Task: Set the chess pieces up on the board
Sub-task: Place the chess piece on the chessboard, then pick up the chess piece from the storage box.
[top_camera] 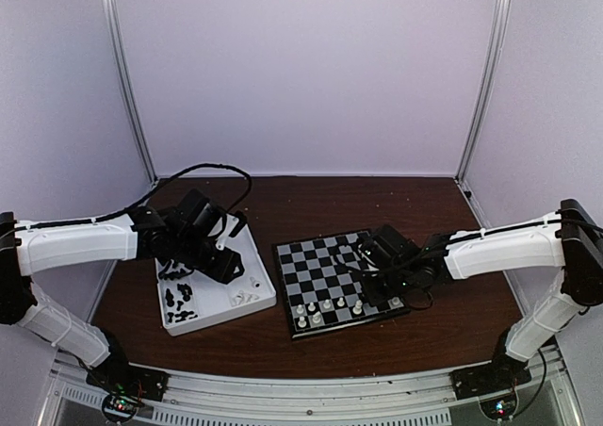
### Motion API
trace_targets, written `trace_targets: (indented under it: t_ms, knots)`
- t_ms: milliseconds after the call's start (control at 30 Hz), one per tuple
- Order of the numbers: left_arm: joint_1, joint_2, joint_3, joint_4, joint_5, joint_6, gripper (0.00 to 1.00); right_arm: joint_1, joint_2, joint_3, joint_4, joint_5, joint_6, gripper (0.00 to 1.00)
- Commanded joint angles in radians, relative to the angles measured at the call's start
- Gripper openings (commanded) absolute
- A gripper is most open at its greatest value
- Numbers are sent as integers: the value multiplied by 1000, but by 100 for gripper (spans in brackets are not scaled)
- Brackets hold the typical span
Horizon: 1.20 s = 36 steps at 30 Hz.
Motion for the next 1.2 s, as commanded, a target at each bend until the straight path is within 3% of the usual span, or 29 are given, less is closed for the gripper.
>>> trace_targets:
  t_ms: [0,467,833,1167]
  knots:
    - [4,2,21,15,10,-8,44,10,6,0,-1,14,8,13]
    - [4,12,31,10,15,-4,44,11,-12,25,-28,26,5,19]
    - [12,91,30,2,68,-36,43,11,-192,86,-106,135,-25,24]
    - [49,237,132,-35,125,-227,46,10,-272,90,-87,157,-28,26]
